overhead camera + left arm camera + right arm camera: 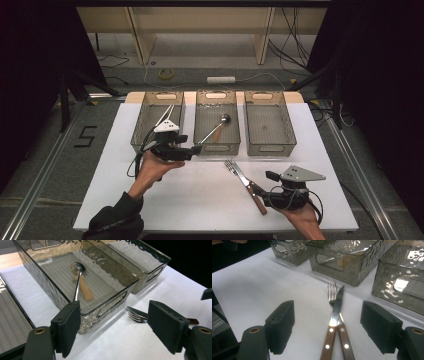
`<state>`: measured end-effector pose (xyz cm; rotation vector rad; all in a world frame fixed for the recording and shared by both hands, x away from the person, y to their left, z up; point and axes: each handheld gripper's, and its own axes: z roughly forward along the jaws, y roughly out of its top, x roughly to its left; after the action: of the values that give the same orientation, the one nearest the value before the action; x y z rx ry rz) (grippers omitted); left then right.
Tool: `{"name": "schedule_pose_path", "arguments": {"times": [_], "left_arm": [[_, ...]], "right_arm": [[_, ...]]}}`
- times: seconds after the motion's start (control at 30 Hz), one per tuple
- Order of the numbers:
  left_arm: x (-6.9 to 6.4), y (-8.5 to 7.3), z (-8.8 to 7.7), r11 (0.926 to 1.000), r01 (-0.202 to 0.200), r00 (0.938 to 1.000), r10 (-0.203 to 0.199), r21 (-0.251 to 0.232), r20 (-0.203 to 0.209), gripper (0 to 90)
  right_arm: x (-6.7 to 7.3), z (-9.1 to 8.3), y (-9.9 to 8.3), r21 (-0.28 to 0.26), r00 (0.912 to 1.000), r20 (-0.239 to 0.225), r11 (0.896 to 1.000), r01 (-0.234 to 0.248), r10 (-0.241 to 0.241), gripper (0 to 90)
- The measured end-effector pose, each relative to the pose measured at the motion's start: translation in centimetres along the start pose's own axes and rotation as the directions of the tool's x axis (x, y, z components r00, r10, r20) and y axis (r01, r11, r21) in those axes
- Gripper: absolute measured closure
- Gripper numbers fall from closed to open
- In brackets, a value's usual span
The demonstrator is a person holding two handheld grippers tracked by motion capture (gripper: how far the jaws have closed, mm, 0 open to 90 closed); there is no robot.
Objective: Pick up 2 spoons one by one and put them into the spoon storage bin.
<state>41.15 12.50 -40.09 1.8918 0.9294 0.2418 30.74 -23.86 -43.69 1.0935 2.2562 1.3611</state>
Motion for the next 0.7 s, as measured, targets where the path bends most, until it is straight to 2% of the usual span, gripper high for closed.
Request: {"name": "schedule_pose_path", "arguments": {"times": [0.07, 0.2, 0.3, 0.37, 0.5, 0.7], "left_arm": [[-0.1, -0.3, -0.3, 0.9998, -0.017, 0.9999, 0.017, -0.004, -0.002, 25.7], [-0.4, -0.9, -1.0, 0.9993, -0.019, 0.9998, 0.019, -0.031, -0.005, 25.3], [-0.6, -1.4, -1.4, 0.9979, -0.038, 0.9993, 0.038, -0.051, -0.004, 24.7], [-0.7, -1.7, -1.6, 0.9978, -0.043, 0.9990, 0.044, -0.050, 0.007, 24.4], [-0.8, -2.2, -2.0, 0.9965, -0.067, 0.9978, 0.067, -0.051, -0.002, 24.0], [-0.9, -3.0, -2.6, 0.9947, -0.070, 0.9975, 0.070, -0.075, 0.002, 23.5]], "right_arm": [[0.1, 0.0, 0.0, 0.001, 1.0000, 0.002, 1.000, 0.005, -0.005, 28.6], [0.1, 0.1, 0.1, 0.021, 1.0000, -0.004, 1.000, 0.005, -0.005, 28.7], [0.2, 0.3, 0.1, 0.043, 0.9998, 0.007, 0.999, 0.019, -0.019, 28.8], [0.3, 0.4, 0.2, 0.054, 0.9997, 0.010, 0.998, 0.024, -0.024, 28.8], [0.3, 0.5, 0.3, 0.078, 0.9996, 0.012, 0.997, 0.024, -0.025, 28.8], [0.3, 0.9, 0.4, 0.129, 0.9990, 0.037, 0.991, 0.020, -0.025, 29.5]]}}
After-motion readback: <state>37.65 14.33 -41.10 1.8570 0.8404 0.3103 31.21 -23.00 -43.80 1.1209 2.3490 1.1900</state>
